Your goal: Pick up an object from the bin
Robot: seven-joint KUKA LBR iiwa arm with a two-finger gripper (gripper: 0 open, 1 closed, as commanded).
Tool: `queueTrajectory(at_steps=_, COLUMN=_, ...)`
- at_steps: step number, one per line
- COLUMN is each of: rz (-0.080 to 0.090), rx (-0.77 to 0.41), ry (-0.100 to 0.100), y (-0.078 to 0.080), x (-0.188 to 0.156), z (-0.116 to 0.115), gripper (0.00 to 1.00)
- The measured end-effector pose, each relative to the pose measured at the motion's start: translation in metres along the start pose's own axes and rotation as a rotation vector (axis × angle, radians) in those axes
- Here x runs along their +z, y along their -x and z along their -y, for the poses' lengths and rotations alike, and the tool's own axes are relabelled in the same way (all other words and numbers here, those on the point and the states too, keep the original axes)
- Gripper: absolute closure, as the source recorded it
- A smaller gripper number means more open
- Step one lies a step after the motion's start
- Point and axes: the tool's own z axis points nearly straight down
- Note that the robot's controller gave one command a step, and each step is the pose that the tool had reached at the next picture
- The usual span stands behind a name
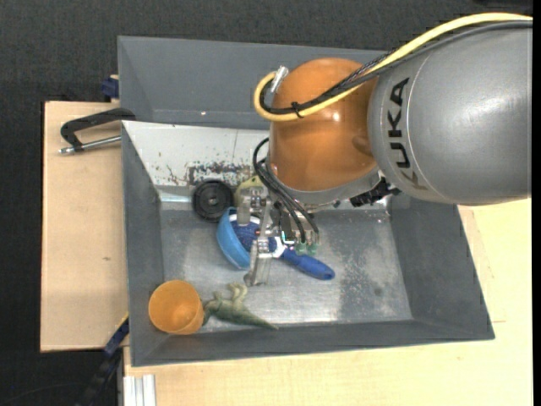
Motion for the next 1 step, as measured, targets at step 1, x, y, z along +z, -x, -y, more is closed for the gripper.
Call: queueTrajectory(at_steps=1, rz=0.001, rx=0.051, ry=-0.003, y=0.0230, x=0.0695, z=0.0648, gripper=0.00)
